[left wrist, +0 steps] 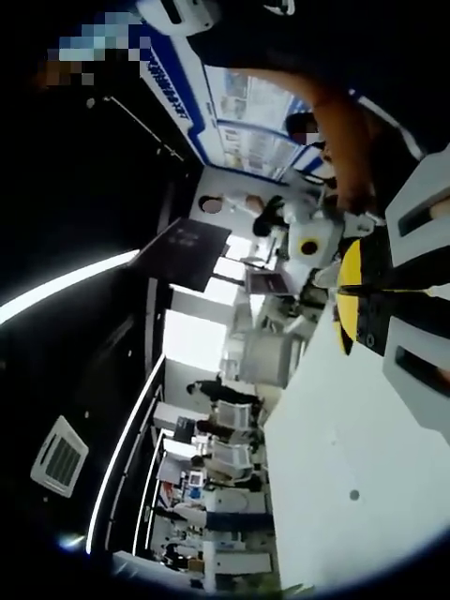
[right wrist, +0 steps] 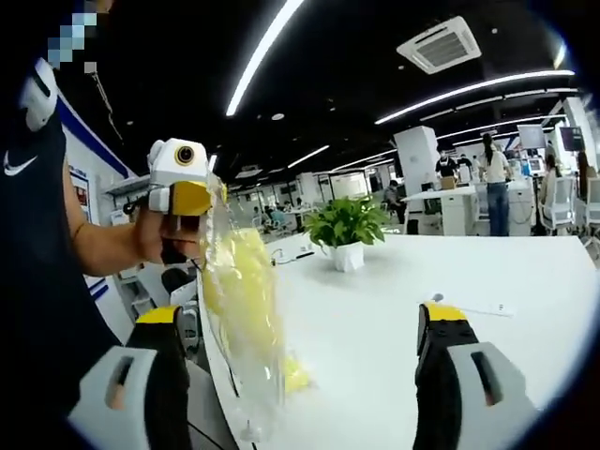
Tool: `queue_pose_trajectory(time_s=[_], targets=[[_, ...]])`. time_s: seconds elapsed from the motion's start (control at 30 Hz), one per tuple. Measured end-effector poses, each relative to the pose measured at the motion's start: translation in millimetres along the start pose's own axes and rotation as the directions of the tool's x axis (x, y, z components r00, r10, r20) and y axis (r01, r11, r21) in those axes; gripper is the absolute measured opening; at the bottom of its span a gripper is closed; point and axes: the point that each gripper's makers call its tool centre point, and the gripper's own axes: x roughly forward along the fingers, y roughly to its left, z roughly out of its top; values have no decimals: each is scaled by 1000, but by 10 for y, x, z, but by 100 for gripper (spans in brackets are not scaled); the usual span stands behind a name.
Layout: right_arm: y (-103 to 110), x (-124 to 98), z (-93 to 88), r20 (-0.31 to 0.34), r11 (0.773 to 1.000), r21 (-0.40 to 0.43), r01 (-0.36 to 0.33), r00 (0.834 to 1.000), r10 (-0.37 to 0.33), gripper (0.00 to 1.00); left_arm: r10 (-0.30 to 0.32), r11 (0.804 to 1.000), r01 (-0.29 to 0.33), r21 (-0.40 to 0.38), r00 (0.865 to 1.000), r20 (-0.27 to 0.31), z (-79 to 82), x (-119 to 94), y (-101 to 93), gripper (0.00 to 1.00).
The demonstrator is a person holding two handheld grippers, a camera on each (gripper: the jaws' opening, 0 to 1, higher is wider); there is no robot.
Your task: Compare the silicone blocks by pressing each to a similar depth, holding the contact briefly, and releasing to observe deformation and rebound differences across the visible hardness samples.
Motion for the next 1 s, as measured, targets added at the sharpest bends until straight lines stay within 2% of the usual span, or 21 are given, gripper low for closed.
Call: queue_pose_trajectory(time_s=[0.07,0.17,0.37,0.57,0.77,1.0], targets=[[-78,-36,20,16,999,0,33,999,-33,97,3,1000,-3,-7,1000,-6,-21,8,5,0],[-84,-80,31,27,999,-11,42,999,-42,97,3,1000,-3,-22,1000,-11,-67,12,23,0],[-183,-208,-67,2,991,-75,107,994,-107,97,13,998,-13,-57,1000,-6,-101,29,62,0],[-279,-398,-234,9,984,-31,173,985,-173,97,40,990,-38,-135,999,7,-204,37,170,0],[-251,-530,-371,4,980,2,197,980,-197,97,56,980,-52,-194,998,15,-325,56,262,0],[-245,-673,-559,-21,969,0,246,969,-246,97,57,969,-54,-240,998,6,-463,100,274,0]])
